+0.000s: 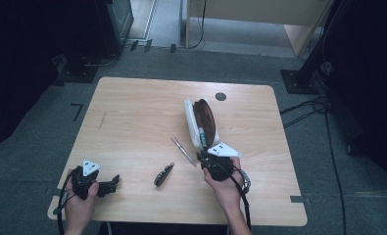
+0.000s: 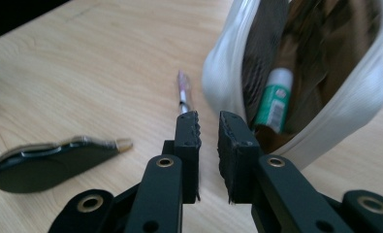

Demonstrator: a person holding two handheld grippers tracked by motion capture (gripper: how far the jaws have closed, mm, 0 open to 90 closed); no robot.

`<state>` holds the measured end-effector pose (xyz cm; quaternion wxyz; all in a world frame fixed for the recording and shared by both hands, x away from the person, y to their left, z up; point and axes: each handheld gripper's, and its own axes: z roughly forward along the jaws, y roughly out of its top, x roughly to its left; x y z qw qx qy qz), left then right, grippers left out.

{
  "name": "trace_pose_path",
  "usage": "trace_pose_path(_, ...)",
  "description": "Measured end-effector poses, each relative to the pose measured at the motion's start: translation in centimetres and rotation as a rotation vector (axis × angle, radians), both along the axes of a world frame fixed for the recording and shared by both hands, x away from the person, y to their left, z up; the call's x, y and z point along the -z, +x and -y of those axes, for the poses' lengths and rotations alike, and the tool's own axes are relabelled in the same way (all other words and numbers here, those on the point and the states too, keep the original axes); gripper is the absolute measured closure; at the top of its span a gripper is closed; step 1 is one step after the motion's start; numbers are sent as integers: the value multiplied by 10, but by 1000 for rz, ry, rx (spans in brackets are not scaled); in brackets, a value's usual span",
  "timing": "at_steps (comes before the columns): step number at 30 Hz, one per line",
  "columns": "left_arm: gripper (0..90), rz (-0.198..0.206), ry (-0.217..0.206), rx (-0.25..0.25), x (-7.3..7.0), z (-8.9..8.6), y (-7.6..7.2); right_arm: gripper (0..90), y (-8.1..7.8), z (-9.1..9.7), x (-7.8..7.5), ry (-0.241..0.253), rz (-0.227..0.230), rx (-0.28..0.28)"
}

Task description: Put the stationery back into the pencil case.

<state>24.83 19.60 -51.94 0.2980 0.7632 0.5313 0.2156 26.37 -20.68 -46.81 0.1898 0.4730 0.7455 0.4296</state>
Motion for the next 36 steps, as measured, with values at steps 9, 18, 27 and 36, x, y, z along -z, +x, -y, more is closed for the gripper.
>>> trace_pose_path(9,0,0,0,0,0,0,0,758,1,-13,30,-76,-14,-26)
trace_pose_path(18,0,0,0,0,0,0,0,724,6,-25,44,-132,-18,-4)
trace_pose_path(27,0,0,0,0,0,0,0,747,12,-31,52,-158,-34,12)
trace_pose_path(36,0,0,0,0,0,0,0,789,13,-31,52,-157,-34,9)
